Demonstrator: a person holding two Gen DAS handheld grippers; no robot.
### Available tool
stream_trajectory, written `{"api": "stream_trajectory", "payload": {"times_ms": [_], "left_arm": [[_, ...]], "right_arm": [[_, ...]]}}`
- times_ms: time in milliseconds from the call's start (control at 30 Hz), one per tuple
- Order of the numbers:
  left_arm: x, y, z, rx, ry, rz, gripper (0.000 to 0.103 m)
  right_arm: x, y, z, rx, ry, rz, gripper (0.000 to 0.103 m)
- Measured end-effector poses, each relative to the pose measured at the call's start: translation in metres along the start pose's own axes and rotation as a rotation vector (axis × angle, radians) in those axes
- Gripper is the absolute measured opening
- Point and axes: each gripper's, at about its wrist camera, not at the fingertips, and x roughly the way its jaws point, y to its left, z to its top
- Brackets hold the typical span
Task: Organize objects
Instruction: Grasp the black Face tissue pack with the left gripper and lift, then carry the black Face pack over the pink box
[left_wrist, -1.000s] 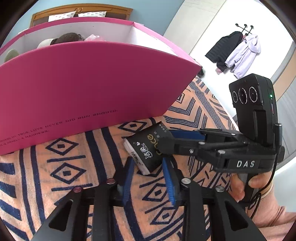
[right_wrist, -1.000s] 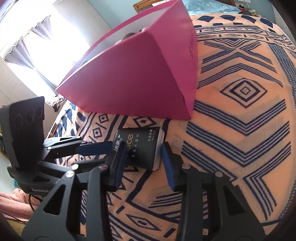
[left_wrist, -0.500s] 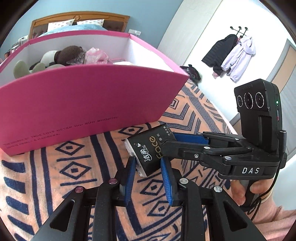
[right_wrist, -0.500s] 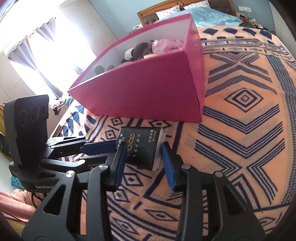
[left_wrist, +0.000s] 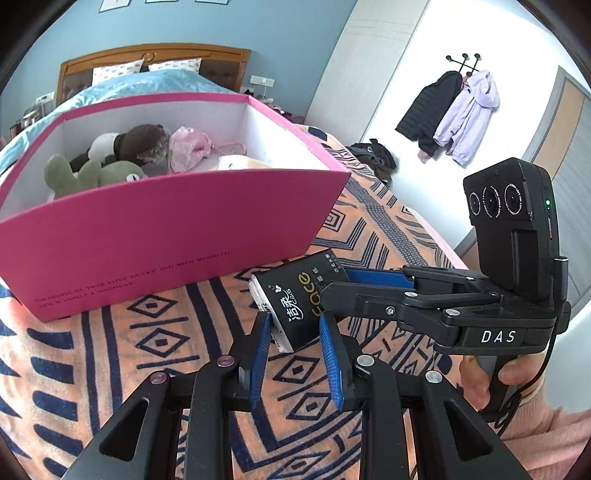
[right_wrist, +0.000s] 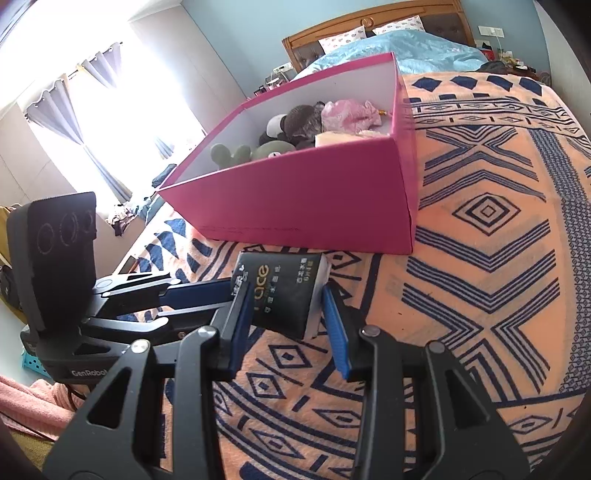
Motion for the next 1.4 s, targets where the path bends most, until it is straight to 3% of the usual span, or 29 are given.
{"api": "stream_trajectory", "payload": {"times_ms": [1400], "left_arm": [[-0.041,-0.008,0.014,0.050,-0.102,0.014,0.026]], "right_arm": [[-0.021,0.030,0.019,-0.077,-0.072,0.005,0.041]]}}
